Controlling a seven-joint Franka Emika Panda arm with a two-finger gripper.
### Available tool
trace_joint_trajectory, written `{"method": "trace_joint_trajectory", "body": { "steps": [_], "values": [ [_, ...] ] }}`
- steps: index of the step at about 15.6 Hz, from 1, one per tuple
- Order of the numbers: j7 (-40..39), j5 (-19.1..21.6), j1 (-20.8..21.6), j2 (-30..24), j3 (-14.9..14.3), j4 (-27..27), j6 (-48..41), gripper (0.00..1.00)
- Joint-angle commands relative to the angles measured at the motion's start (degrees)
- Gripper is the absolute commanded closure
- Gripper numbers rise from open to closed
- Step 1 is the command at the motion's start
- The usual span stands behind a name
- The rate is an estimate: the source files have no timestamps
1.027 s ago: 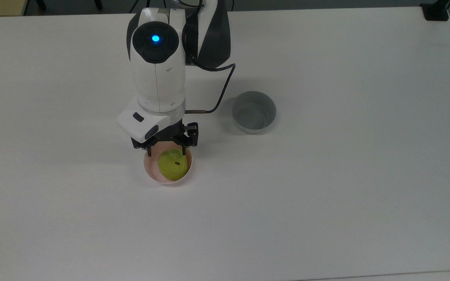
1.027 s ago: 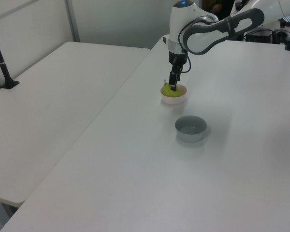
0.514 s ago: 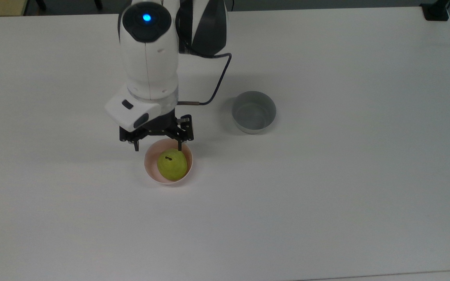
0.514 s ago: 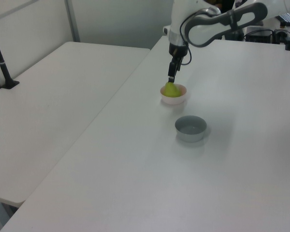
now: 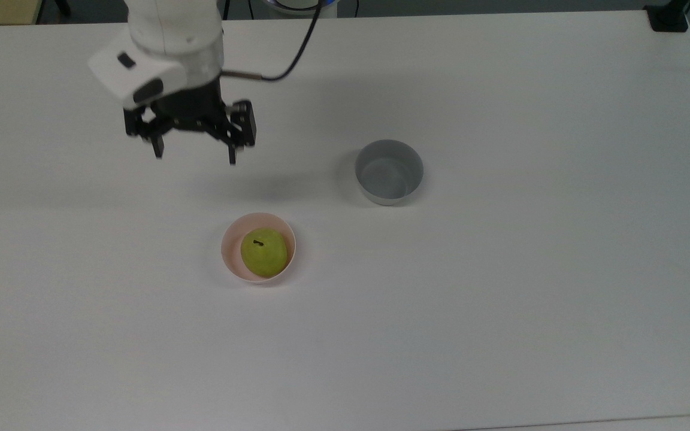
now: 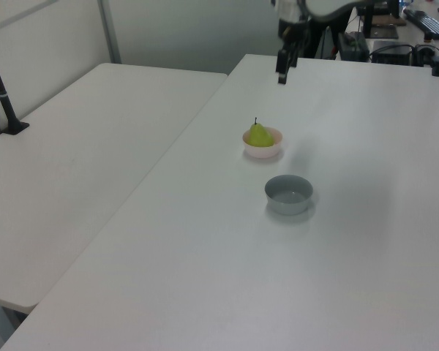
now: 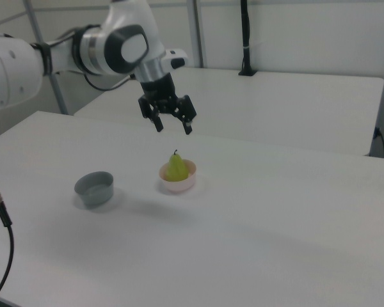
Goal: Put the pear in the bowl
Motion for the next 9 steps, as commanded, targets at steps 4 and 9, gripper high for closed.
{"method": "trace_joint_trajectory", "body": {
  "steps": [4,9],
  "values": [
    [1.3,4.4,-0.3,-10.8,-0.2,-1.9,-12.3,0.00],
    [0.9,9.5,-0.6,-20.1,-1.1,-9.0,-15.4,0.00]
  ]
}}
